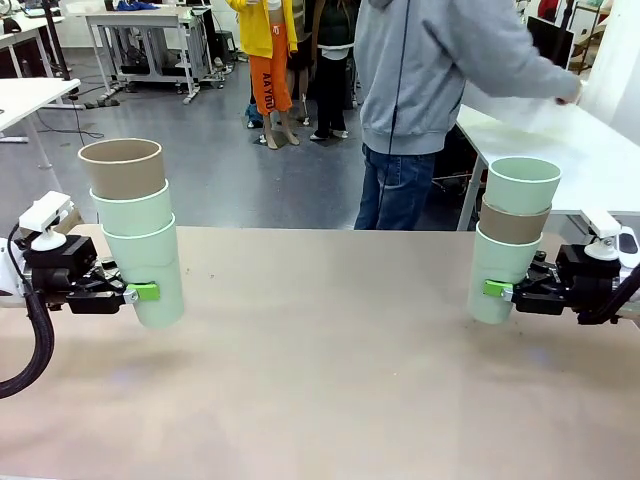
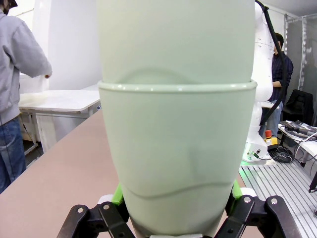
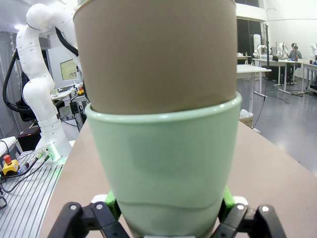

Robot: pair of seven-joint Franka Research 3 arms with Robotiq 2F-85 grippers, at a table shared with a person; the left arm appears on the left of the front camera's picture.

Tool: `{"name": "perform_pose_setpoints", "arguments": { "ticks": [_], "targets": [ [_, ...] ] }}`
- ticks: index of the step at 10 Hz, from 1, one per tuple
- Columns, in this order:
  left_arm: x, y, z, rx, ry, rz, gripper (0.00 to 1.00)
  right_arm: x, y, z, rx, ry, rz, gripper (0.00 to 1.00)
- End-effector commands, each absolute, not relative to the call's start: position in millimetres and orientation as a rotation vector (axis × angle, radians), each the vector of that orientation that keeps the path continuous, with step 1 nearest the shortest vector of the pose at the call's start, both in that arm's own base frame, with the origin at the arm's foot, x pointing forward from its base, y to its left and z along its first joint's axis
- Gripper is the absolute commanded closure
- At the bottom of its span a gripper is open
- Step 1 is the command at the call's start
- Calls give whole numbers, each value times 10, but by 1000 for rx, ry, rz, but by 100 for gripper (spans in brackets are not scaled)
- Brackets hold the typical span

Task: Stack the cups and store them in the basket.
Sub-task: Place the stack of Reusable plastic cups into the Pantry Basket.

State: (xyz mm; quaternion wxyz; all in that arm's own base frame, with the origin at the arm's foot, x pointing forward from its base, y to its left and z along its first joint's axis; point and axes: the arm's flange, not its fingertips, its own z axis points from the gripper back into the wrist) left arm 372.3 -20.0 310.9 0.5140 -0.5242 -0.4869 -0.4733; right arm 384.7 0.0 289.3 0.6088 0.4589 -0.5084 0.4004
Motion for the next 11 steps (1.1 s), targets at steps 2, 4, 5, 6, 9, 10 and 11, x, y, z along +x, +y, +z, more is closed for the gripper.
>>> {"name": "perform_pose_setpoints", "arguments": {
  "ticks": [2,4,5,6,9,10,11],
  "targets": [
    [3713,-211,3142,-1266,-1180,-1141,15,3855,6,2932,1054,-1187,933,14],
    [3713,-211,3142,-1266,-1180,-1141,15,3855,6,2932,1054,-1187,933,14],
    [3713,-211,3142,-1266,-1180,-1141,15,3855,6,2932,1054,-1187,933,14],
    [3713,-211,3142,-1266,-1180,-1141,15,3855,6,2932,1054,-1187,933,14],
    [3713,-211,3142,-1266,-1180,-1141,15,3855,6,2932,1054,-1187,933,14],
    [3713,-211,3142,-1266,-1180,-1141,15,3855,6,2932,1054,-1187,933,14],
    [3713,-211,3142,-1266,-1180,-1141,15,3855,6,2932,1054,-1187,933,14]
  ]
}}
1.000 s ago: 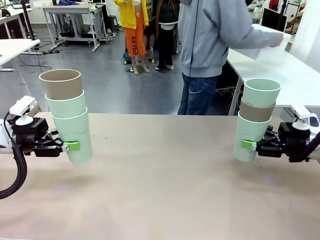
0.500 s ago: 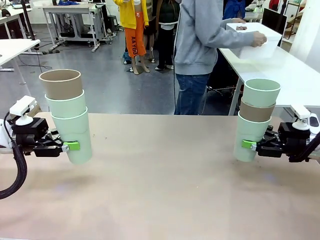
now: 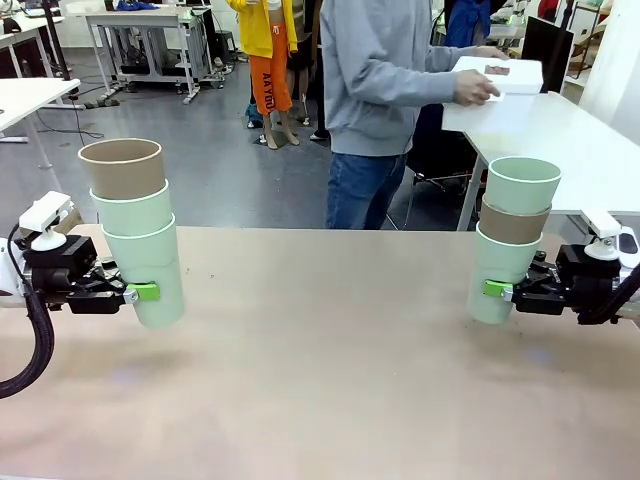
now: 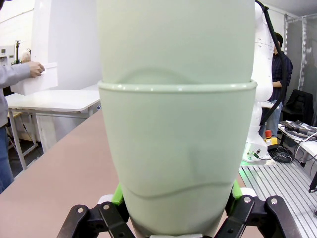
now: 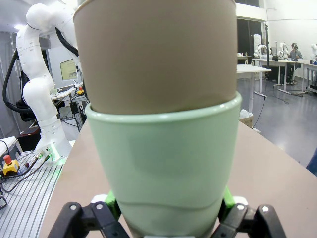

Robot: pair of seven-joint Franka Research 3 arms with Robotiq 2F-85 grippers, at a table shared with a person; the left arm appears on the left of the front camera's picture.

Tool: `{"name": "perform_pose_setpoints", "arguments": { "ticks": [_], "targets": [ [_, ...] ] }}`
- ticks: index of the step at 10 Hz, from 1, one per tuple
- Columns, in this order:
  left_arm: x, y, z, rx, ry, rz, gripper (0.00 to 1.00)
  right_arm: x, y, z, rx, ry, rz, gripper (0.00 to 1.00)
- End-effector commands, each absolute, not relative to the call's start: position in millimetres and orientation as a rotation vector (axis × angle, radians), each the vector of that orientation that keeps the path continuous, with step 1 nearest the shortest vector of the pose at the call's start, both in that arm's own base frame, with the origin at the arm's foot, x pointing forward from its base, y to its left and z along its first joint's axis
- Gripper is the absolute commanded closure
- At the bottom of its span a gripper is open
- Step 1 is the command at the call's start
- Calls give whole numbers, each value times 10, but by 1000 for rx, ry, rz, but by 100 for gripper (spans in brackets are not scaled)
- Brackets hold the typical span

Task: Stack the cups and store them in the basket.
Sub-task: Place the stack of Reusable plastic cups into the Pantry Basket.

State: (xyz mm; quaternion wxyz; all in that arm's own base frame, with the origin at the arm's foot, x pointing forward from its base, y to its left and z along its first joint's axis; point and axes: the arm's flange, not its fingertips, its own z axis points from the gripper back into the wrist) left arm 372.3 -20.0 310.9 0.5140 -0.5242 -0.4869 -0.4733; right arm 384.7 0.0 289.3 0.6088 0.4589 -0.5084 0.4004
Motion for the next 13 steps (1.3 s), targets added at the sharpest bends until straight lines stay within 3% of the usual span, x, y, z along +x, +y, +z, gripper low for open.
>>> {"name": "perform_pose_setpoints", "arguments": {
  "ticks": [1,13],
  "targets": [
    [3713,-211,3142,-1266,-1180,-1141,15,3855,6,2932,1054,-1187,933,14],
    [3713,-211,3142,-1266,-1180,-1141,15,3855,6,2932,1054,-1187,933,14]
  ]
}}
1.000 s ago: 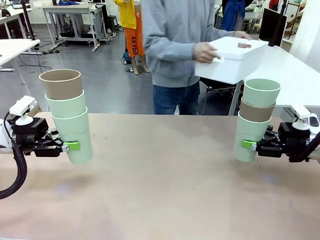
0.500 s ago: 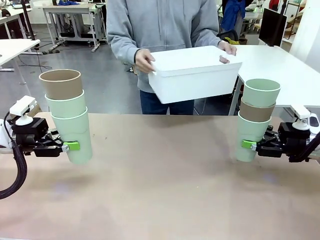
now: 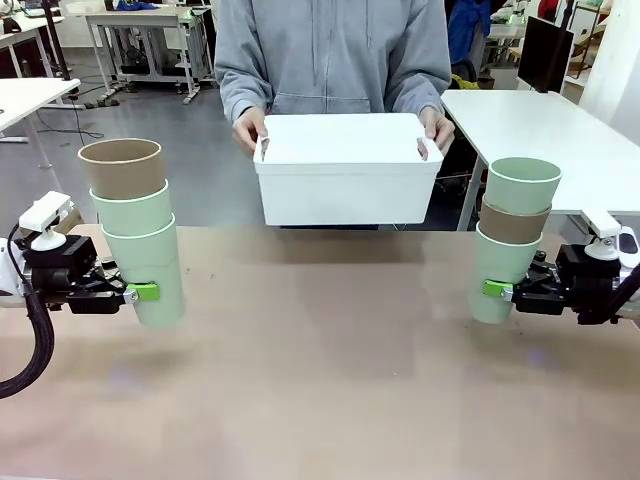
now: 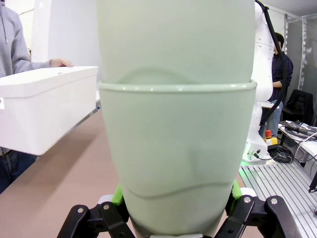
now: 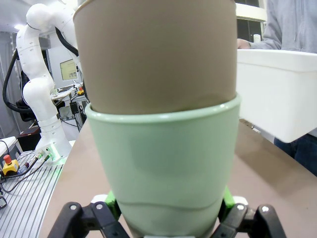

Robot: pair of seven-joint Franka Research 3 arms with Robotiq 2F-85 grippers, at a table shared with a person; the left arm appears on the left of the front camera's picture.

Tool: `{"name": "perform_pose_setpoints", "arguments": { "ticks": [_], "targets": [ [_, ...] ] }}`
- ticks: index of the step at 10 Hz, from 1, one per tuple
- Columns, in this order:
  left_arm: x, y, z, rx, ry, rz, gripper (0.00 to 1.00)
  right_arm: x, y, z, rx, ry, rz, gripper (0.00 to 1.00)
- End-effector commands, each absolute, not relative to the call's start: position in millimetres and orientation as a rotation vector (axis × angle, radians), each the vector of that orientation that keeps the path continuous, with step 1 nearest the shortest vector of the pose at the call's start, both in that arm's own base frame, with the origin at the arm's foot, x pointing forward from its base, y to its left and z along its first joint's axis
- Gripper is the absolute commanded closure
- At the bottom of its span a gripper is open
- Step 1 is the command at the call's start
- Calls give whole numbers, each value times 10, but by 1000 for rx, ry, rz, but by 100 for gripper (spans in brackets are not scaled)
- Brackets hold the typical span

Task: Stack the cups and store them in the basket.
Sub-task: Place the stack of Reusable plastic cups into the Pantry Basket.

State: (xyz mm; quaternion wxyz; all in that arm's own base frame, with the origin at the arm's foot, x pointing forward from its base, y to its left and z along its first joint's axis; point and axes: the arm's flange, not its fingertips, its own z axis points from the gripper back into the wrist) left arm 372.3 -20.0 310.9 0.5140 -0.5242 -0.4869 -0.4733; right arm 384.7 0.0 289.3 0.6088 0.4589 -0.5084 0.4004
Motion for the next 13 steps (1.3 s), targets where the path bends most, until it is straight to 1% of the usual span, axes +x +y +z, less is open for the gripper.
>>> {"name": "perform_pose_setpoints", "arguments": {
  "ticks": [1,13],
  "targets": [
    [3713,-211,3142,-1266,-1180,-1141,15,3855,6,2932,1054,-1187,933,14],
    [3713,-211,3142,-1266,-1180,-1141,15,3855,6,2932,1054,-1187,933,14]
  ]
}}
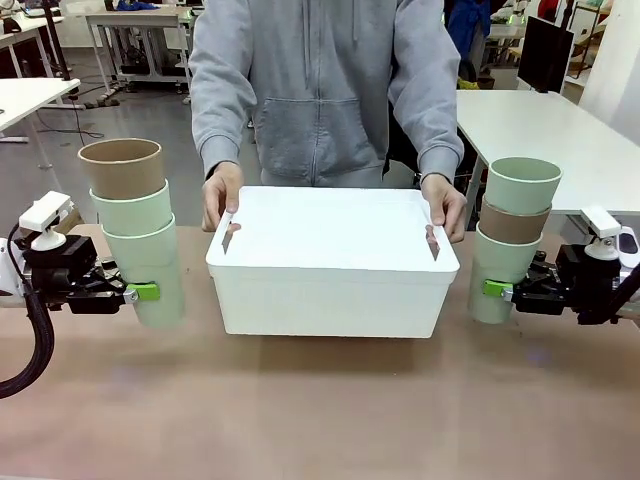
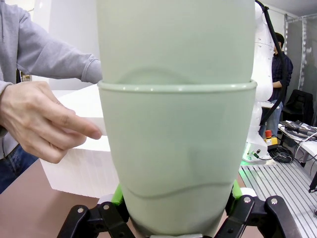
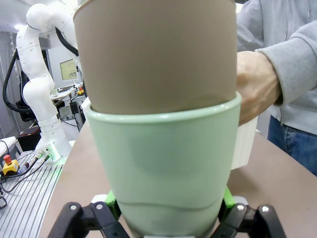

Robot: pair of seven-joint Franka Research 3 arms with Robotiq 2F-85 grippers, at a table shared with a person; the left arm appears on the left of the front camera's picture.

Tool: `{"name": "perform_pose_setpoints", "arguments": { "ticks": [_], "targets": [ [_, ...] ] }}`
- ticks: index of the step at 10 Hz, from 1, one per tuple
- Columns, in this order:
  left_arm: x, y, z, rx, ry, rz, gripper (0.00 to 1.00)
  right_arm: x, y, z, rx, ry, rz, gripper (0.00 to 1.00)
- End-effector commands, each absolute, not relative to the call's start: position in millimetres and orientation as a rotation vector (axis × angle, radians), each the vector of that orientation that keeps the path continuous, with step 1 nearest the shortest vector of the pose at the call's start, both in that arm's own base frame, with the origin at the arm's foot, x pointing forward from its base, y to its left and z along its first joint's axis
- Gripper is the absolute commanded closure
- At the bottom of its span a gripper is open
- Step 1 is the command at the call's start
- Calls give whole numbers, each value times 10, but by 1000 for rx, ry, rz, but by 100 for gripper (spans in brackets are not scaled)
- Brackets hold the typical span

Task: Stack the cups and store them in the basket.
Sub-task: Place the stack of Reusable plastic cups into the Pantry Basket.

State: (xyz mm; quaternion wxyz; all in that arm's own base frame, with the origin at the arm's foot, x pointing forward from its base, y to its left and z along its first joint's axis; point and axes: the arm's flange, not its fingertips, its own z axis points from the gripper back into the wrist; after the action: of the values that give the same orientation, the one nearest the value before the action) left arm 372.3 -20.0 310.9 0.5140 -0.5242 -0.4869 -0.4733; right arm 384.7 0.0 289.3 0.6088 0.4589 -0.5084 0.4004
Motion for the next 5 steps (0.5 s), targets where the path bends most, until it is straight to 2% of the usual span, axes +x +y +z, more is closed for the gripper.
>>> {"name": "perform_pose_setpoints", "arguments": {
  "ticks": [1,5],
  "targets": [
    [3713,-211,3142,-1266,-1180,-1141,15,3855,6,2932,1054,-1187,933,14],
    [3713,-211,3142,-1266,-1180,-1141,15,3855,6,2932,1054,-1187,933,14]
  ]
}}
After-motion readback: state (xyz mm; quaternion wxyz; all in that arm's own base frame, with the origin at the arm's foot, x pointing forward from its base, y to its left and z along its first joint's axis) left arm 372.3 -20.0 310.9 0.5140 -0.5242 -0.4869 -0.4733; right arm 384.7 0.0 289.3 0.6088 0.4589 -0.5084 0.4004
